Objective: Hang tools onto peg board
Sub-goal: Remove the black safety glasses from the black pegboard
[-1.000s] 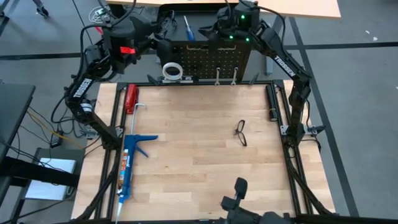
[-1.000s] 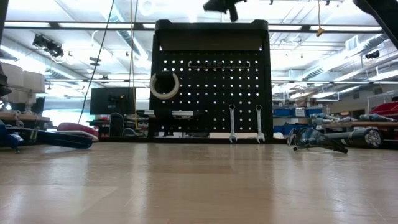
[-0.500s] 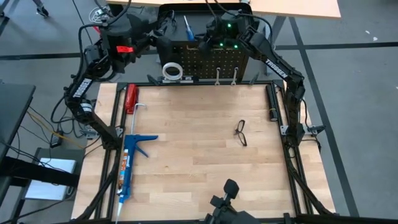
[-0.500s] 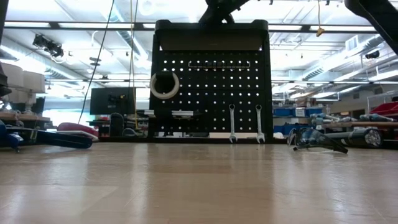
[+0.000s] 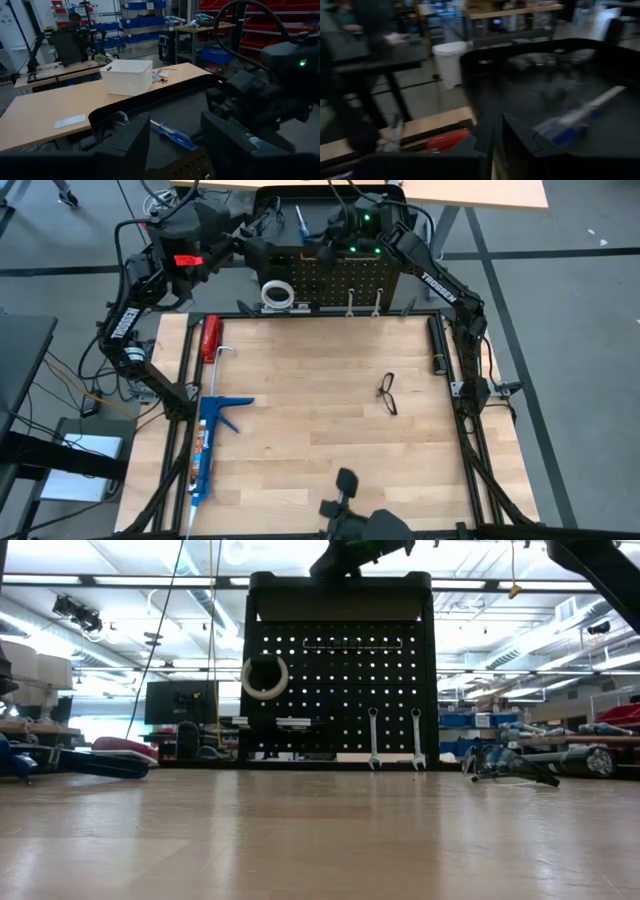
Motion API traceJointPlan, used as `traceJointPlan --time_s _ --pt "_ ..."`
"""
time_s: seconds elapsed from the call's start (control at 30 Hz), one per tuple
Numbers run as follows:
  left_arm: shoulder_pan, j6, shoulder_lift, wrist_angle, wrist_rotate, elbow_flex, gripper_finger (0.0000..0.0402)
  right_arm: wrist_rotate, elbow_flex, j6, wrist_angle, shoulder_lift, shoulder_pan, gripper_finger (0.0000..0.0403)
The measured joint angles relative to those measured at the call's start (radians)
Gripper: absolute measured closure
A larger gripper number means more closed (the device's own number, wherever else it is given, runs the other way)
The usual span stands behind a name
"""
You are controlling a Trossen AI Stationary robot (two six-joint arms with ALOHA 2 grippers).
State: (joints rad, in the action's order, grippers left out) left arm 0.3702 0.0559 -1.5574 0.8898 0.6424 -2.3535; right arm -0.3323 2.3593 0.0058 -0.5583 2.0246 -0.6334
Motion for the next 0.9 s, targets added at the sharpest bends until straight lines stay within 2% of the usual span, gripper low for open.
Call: traceJointPlan --time_s 0.17,0.3,0.43,0.6,0.7,0.8,0.9 --pt "-0.001 0.001 -0.001 -0.002 -0.029 0.0 0.022 -0.186 -0.006 0.068 0.08 0.02 0.009 0.0362" --pt "0.0 0.028 -0.001 0.003 -0.061 0.0 0.022 -0.183 -0.008 0.124 0.191 0.019 0.006 0.0364" --pt "0.002 0.04 -0.001 0.016 -0.098 0.0 0.022 -0.148 -0.005 0.073 0.246 -0.035 0.006 0.0361" --pt "0.003 0.034 -0.005 0.019 -0.08 0.0 0.022 -0.118 -0.006 0.054 0.24 -0.079 0.01 0.0353" --pt "0.006 0.033 -0.018 0.022 -0.032 0.0 0.022 -0.108 -0.006 0.049 0.241 -0.12 0.008 0.035" --pt "0.055 0.076 -0.03 0.064 -0.044 0.0 0.022 -0.104 -0.004 0.025 0.234 -0.172 0.01 0.0351" --pt "0.136 0.066 -0.044 0.072 -0.116 0.001 0.022 -0.103 -0.004 0.006 0.208 -0.212 0.021 0.0353"
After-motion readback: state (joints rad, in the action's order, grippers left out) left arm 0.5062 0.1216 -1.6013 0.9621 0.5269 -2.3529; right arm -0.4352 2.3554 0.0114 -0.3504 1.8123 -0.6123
